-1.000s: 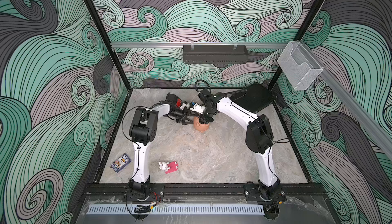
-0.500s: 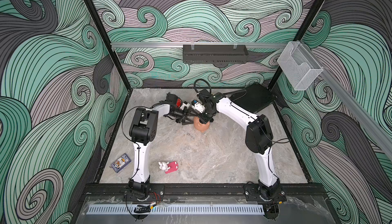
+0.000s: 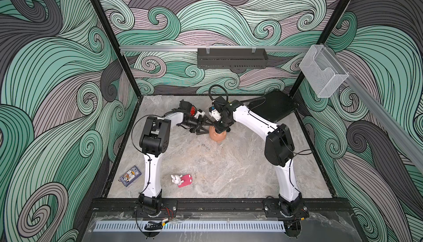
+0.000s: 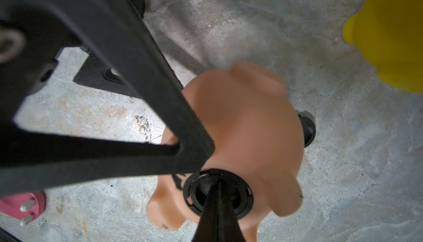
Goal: Close piggy banks
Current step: Screw the knob on the piggy bank.
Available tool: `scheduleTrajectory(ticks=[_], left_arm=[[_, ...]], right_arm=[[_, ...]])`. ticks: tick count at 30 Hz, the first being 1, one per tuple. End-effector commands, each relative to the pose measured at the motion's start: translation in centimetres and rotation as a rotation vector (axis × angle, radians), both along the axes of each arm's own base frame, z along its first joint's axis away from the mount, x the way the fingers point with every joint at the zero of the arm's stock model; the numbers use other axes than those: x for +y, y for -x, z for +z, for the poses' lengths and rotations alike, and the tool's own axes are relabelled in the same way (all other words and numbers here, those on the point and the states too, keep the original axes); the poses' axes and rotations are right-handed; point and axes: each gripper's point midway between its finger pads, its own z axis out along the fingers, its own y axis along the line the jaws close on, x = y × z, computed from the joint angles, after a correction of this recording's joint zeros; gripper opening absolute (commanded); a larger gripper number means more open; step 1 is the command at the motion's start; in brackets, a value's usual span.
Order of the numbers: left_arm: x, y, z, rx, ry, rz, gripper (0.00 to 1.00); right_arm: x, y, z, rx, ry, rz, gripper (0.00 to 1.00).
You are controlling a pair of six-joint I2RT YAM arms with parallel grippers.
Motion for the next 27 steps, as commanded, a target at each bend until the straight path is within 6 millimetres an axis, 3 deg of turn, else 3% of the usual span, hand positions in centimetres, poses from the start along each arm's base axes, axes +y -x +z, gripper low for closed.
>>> scheduleTrajectory(ticks=[1,8,17,27], left_arm=[[0.1,0.4,-1.3,0.033,-0.07,0.003,0.78],[0.1,0.3,-1.0,0.025,-0.073,0.003,0.78],[0.0,-1.3,0.8,-0.017,-0.074,0.022,0.81],[-0.1,-2.5,2.8,-0.058,-0.074,0.043,0.83]], right_arm=[[-0.5,-1.2,1.1,-0.037,0.001,-0.071,0.0],[-0.2,-0.7,0.9,-0.011,-0.016,-0.085,0.0],[-0.2,-0.3,0.8,-0.007,-0.009,-0.082,0.0],[0.3,0.1,2.2,-0.023,-0.034,-0.082,0.06]])
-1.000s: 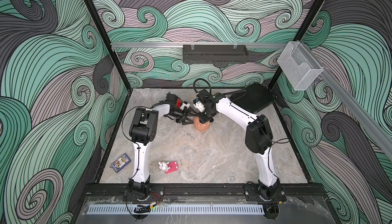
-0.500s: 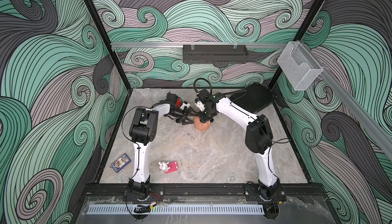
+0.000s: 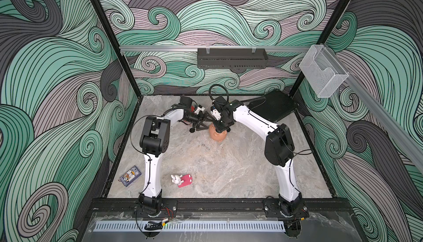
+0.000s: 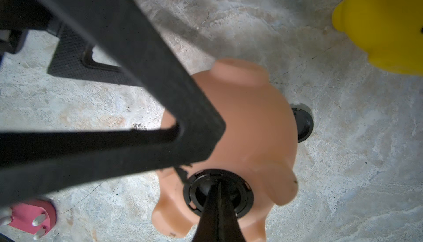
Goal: Close piggy banks
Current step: Screw the knob on the piggy bank.
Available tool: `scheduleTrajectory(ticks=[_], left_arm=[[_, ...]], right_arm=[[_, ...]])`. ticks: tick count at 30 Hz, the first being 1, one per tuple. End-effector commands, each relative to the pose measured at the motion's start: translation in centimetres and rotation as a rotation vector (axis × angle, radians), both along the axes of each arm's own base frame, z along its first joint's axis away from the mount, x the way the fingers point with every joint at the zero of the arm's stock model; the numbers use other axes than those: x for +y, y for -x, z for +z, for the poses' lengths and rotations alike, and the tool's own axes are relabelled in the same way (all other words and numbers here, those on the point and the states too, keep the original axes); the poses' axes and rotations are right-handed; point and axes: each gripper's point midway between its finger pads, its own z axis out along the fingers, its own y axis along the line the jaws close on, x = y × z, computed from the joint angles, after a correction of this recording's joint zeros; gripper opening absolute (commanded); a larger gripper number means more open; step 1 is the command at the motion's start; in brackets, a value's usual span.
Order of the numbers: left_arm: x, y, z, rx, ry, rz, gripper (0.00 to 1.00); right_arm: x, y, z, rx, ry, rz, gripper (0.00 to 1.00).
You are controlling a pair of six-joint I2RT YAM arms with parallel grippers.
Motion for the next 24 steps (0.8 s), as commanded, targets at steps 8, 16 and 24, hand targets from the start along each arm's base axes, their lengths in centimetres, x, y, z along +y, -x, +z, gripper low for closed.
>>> scheduleTrajectory(ticks=[8,16,24], left_arm=[[0.4,-0.3,2.5,-0.036,-0.029,0.019,0.83],[1.1,-0.2,4.1,-0.058,-0.044,0.037,0.83],[2.5,-0.2,6.2,-0.105,-0.098,0.081,0.83]], right_arm=[[0.5,0.0,4.1,-0.068,-0.057,-0.01,0.12],[0.3,0.1,5.7,-0.093,-0.074,-0.008,0.19],[0.1,0.1,7.9,-0.136,-0.099,-0.024,0.26]])
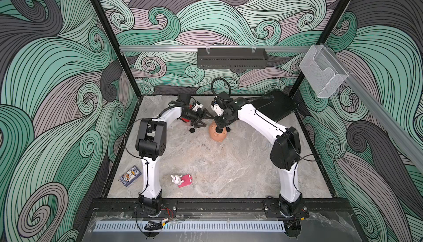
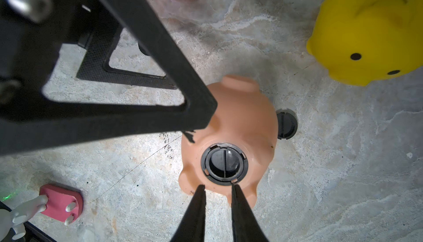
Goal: Close piggy banks
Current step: Screw the knob on the piggy bank.
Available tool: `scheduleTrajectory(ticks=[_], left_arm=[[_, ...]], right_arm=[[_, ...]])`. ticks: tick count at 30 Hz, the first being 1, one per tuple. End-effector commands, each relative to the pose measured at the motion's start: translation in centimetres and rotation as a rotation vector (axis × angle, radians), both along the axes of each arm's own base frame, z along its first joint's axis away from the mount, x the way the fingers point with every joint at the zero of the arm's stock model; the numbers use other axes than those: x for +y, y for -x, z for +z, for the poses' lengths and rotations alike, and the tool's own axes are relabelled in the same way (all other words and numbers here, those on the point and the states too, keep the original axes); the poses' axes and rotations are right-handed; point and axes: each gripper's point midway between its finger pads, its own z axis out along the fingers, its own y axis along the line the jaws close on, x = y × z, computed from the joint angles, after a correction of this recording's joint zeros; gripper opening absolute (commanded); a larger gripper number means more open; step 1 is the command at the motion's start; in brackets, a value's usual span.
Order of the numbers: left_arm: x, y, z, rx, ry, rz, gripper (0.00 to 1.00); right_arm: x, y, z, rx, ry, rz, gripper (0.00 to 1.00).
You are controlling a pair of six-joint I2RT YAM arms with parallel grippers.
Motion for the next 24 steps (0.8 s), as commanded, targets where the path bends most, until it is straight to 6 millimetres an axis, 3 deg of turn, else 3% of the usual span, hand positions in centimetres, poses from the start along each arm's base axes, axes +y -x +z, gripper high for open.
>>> scheduleTrajectory(ticks=[1,7,12,20,24], left_arm=[[1.4,-0.4,3.3,-0.067,-0.044,0.044,0.83],[5.4,-1.7,4.9,-0.122,-0.198,0.206,0.83],[10.5,-3.1,5.2,-0.198,-0.478,0.388,0.86],[15.2,-5.7,7.1,-0.302,-0.72,0.547,0.92],[16.8,-7.4,7.6,-0.357,-0.827,0.572,0.96]], right_arm=[[-0.1,0.1,3.1,-0.051,-0.034,-0.018,0.26],[-0.8,1.3,4.3,-0.047,-0.061,-0.035,0.31],[-1.4,2.9,5.6,-0.025,-0.111,-0.078,0.38],[-0.9,7.9,6.8,0.0,-0.193,0.009,0.47],[-1.2,10.1,7.2,0.01,-0.219,0.021,0.61]])
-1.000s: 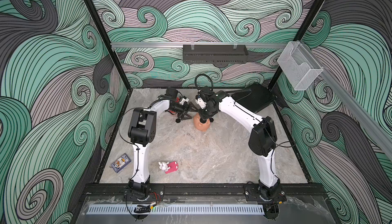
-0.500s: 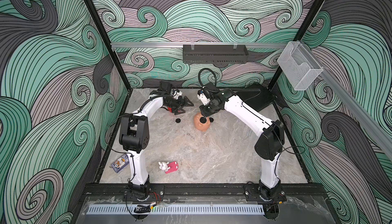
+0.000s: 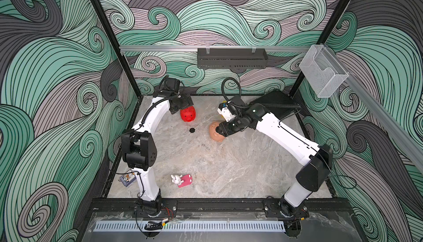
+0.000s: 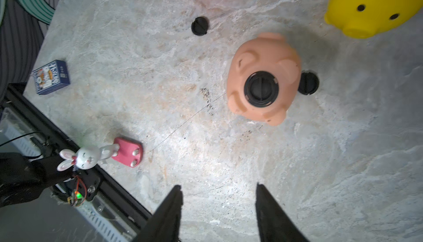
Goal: Close piggy banks
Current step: Screw the knob on the piggy bank, then move the piggy bank to the center of the board.
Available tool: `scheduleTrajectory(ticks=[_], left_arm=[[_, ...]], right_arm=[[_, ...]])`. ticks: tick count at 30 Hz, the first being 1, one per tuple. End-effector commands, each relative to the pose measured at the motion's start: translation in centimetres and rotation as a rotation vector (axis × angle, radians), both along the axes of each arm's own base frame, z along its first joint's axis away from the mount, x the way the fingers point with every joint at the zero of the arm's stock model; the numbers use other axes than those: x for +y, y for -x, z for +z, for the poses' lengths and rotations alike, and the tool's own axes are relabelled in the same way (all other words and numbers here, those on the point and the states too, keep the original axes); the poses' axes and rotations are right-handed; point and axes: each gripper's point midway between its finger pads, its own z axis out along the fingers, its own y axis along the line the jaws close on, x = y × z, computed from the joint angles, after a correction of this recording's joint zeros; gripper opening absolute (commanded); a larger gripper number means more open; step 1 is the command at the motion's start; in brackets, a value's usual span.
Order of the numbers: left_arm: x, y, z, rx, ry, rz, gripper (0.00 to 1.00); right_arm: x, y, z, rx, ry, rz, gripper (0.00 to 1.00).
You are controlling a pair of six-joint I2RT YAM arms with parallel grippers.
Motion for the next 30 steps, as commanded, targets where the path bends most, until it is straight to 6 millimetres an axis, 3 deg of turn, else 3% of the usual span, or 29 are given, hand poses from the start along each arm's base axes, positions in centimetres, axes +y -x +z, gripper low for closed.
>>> scheduleTrajectory(ticks=[1,7,15,25,30], left_arm=[[2.6,-1.4,0.0,-0.023,-0.163,0.057,0.97],[2.0,-4.3,-1.1,0.004,-0.221,-0.025,0.98],[1.2,-7.3,-5.3,0.103,-0.244,-0.082,0.97],[0.5,-8.5,-9.3,0.141,-0.201,-0.053,0.95],[0.0,-8.0,-10.8,0.184,-0.2,-0.053,0.92]], right_arm=[[0.1,1.4,1.2,-0.007,-0.056,0.01,0.63],[-0.4,2.5,2.4,-0.039,-0.094,0.024,0.74],[-0.5,3.4,2.8,-0.028,-0.118,0.041,0.74],[-1.1,4.2,2.2,-0.009,-0.109,0.037,0.74],[-1.1,4.2,2.1,-0.005,-0.108,0.038,0.74]])
